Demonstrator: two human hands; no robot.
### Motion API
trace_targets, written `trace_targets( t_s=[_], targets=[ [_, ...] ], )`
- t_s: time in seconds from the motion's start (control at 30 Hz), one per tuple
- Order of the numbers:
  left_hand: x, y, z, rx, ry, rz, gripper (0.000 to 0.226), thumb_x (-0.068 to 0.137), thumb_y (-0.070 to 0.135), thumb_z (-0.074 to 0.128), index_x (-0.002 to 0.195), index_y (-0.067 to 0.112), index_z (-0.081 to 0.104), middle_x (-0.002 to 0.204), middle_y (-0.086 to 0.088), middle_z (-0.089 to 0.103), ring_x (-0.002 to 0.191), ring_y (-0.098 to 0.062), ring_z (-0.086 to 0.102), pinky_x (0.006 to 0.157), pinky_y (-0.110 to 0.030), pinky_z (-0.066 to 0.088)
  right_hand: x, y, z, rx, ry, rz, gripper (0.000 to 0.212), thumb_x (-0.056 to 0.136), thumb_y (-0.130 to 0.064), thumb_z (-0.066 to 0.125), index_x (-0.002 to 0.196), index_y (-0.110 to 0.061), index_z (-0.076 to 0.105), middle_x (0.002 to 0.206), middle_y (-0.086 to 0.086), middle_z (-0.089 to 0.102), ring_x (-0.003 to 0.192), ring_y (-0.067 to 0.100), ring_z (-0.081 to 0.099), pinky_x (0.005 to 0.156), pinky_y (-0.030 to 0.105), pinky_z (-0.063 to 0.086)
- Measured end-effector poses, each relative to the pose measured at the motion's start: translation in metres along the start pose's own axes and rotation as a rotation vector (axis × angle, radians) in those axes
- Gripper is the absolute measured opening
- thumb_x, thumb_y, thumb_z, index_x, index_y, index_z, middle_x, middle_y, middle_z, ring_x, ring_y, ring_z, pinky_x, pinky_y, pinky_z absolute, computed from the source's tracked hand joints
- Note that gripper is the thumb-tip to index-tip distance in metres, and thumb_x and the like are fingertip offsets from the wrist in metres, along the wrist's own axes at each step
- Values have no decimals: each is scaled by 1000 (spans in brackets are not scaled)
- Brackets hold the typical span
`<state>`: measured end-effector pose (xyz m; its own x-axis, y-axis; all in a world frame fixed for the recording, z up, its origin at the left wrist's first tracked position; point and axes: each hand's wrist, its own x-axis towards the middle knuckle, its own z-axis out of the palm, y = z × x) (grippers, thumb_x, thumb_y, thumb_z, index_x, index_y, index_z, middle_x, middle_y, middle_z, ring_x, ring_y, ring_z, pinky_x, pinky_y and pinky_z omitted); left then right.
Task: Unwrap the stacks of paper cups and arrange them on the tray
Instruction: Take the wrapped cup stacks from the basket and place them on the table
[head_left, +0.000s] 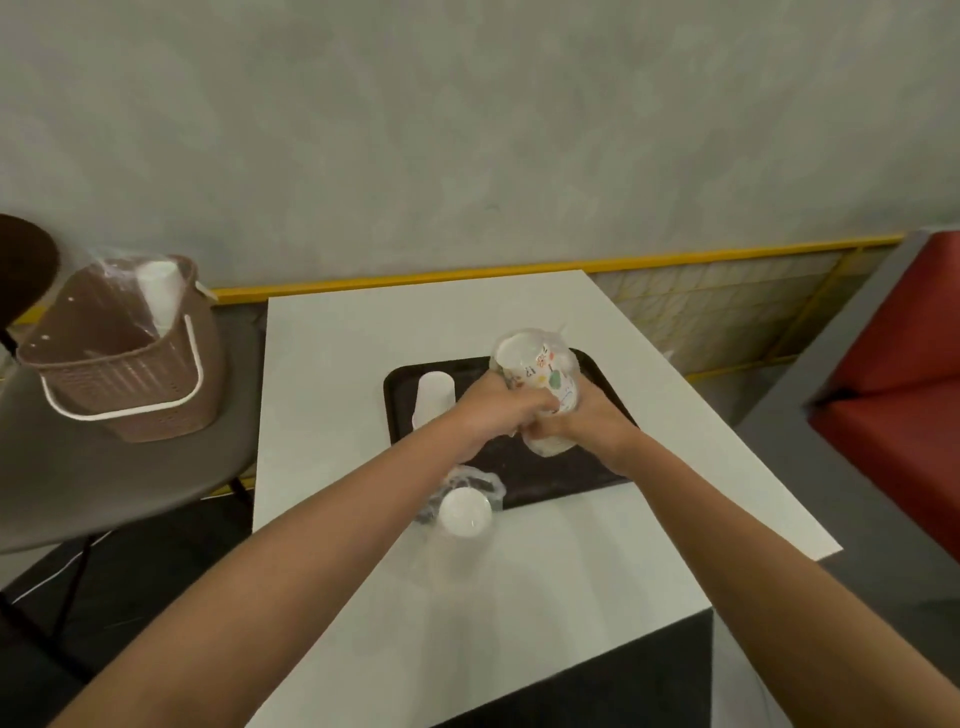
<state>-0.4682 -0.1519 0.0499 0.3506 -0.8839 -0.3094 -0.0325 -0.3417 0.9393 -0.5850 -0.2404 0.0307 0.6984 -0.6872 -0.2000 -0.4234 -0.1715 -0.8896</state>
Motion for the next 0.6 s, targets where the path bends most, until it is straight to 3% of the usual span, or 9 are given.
trace_targets(
  t_s=[0.1, 0.27, 0.43, 0.53, 0.6],
  targets=[
    [3, -15, 27, 69, 14, -37, 45, 81, 20, 68, 124, 13, 55, 117, -5, 63, 108, -19, 60, 91, -33, 53, -10, 22, -11, -13, -56, 15, 58, 60, 4, 78, 109, -21, 56, 100, -1, 63, 100, 17, 62, 80, 25, 54],
    [1, -39, 61, 62, -9, -101, 48, 79, 16, 67, 125, 11, 56, 120, -8, 64, 111, -21, 60, 91, -34, 53, -20, 59, -21, 6, -171, 3, 78, 55, -1, 77, 126, -21, 49, 113, 3, 65, 106, 15, 63, 80, 25, 54],
    [-8, -70, 95, 71, 157, -240, 61, 83, 18, 64, 133, 3, 32, 123, -10, 54, 111, -22, 57, 90, -33, 53, -36, 89, -13, 10, -258, -12, 72, 69, 9, 73, 123, -26, 39, 113, -6, 57, 108, 11, 58, 72, 12, 51],
    [-18, -87, 108, 79, 237, -266, 64, 87, 15, 60, 137, 1, 23, 130, -12, 48, 118, -24, 52, 91, -31, 49, -43, 107, -2, 17, -291, 9, 67, 77, 14, 65, 118, -23, 26, 104, -18, 45, 92, -5, 52, 65, 1, 44],
    [-23, -99, 114, 100, 287, -256, 62, 89, 13, 58, 138, 1, 21, 134, -12, 46, 122, -24, 49, 92, -29, 46, -43, 120, 8, -68, -295, 1, 78, 77, 6, 71, 127, -26, 20, 115, -11, 42, 106, 2, 51, 78, 6, 46]
  ],
)
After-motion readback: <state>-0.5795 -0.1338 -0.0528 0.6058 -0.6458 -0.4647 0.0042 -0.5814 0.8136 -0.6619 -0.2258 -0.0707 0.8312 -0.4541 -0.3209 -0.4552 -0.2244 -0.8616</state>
